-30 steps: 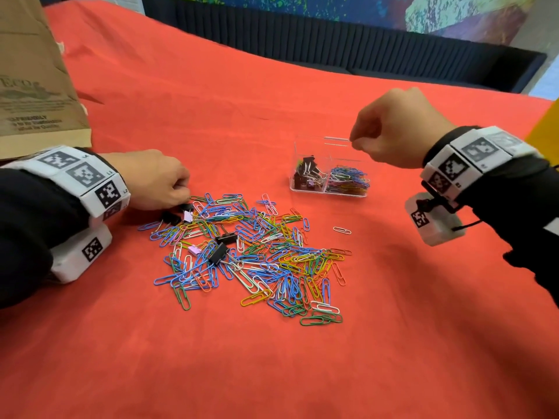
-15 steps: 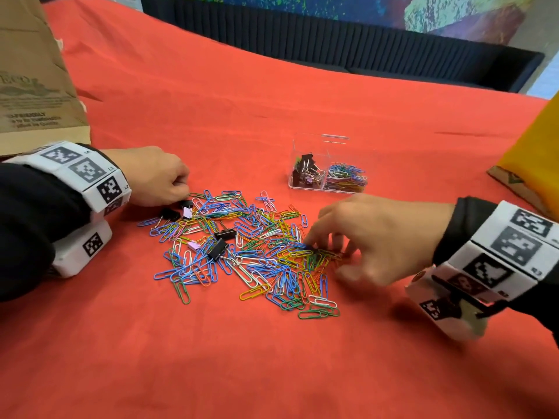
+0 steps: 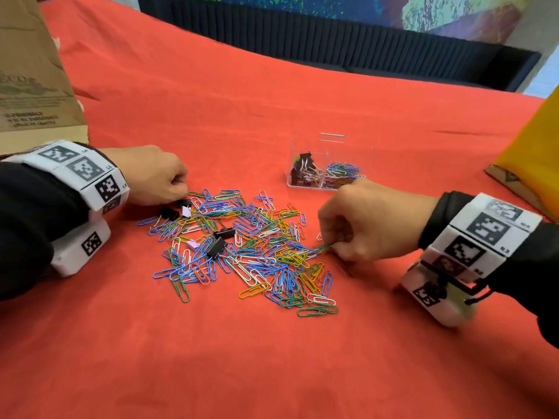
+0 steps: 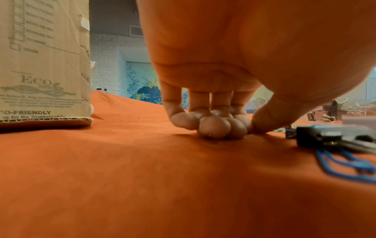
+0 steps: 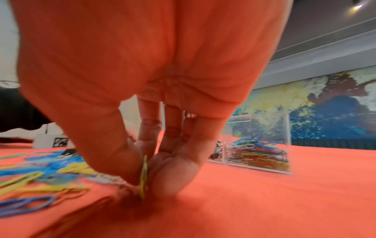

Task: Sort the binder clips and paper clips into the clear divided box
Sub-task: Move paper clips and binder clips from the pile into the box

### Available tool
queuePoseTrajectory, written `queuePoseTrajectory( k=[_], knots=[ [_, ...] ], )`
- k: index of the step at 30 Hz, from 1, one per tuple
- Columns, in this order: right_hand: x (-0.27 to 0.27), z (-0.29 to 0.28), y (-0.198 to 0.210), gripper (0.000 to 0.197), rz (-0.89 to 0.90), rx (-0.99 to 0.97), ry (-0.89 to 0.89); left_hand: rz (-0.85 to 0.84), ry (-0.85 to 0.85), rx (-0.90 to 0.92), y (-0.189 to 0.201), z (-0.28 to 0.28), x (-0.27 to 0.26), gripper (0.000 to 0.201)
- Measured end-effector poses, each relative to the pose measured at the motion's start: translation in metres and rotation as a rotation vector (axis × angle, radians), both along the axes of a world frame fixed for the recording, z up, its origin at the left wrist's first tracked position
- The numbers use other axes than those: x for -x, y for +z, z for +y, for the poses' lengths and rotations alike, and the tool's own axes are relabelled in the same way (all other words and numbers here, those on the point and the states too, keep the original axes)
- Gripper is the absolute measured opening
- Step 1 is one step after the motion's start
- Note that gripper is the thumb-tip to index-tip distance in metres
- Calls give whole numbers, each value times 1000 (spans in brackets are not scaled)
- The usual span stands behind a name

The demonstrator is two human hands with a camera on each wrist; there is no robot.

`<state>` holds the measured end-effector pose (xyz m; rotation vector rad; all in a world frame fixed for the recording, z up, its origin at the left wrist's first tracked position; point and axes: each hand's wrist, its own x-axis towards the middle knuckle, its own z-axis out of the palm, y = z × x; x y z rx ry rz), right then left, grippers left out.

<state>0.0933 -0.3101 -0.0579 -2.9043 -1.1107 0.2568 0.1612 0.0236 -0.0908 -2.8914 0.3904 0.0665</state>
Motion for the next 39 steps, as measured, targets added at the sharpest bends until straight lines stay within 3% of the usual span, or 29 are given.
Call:
queuePoseTrajectory(
  k=[5,11,16,22,24,27,30,36,39],
  knots=[
    [-25,-18,32,13,-109,-70,-150,-2,11,10,-1,0,0,29],
    [-84,-30,65,14,-450,-110,-324,-1,-2,0,-1,0,-1,28],
    [-111,-19,50,18,-432,36,-363,-5,-3,-1,-1,0,-1,28],
    [-101,-19,46,8,-484,-106,-328,-16,-11,-6,-3,2,-3,29],
    [-82,-14,44,9,-415,-98,-257,-14,-13,-2,-3,3,-4,28],
    [-46,-3,32,12,-154,-11,-128,-11,-6,1,-3,2,-3,28],
    [-16,7,16,33,60,52,-18,-10,-3,-3,-2,1,-3,28],
    [19,20,3,63,99,68,145,-15,2,-13,-3,0,-2,29],
    [26,23,1,50,96,56,147,-11,0,-11,-3,0,-2,29]
  ],
)
